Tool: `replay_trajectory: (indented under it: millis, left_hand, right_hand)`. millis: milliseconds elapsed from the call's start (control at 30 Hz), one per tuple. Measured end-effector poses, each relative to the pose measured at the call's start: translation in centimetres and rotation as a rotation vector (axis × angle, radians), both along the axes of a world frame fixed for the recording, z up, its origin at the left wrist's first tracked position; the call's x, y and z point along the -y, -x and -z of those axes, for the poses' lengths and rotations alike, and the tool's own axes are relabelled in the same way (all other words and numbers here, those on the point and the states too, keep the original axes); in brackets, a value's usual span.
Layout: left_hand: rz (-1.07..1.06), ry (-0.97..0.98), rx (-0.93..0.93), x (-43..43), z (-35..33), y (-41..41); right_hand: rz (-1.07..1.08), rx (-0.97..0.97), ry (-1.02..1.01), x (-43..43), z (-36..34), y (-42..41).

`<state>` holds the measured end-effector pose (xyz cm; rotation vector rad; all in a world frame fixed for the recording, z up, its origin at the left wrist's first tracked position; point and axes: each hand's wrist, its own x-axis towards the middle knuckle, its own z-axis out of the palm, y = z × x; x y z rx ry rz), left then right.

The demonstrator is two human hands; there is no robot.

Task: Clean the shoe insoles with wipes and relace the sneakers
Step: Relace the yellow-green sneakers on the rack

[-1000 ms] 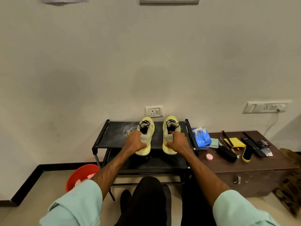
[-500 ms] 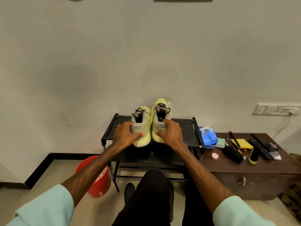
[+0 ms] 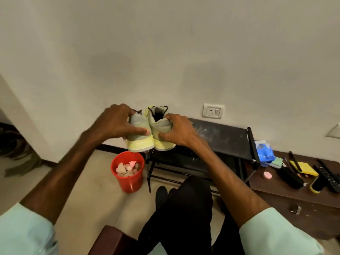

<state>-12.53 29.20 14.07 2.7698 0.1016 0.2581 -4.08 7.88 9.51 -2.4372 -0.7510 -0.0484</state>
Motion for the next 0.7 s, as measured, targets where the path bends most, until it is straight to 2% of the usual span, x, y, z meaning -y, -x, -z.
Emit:
replay_trajectory:
  millis: [167, 300, 500, 700]
  left_hand:
    - [-0.05, 0.229, -0.455, -3.6, 0.0, 3.2]
    - [-0.051, 0.31, -0.677, -6.5, 4.7, 3.7]
    - [-0.071, 0.218, -0.812, -6.8, 15.0, 2.9]
    - [-0.086, 0.056, -0.85, -6.7, 24.4, 1.3]
  right_hand:
    - [-0.154, -0.151, 0.139, -4.8, 2.2, 2.0]
    - [-0.262, -0.357, 0.199, -7.8, 6.7, 2.8]
    - [-0.247, -0.489, 0.288, -9.8, 16.5, 3.1]
    - [-0.135, -0.622, 0.245, -9.3, 23.6, 3.7]
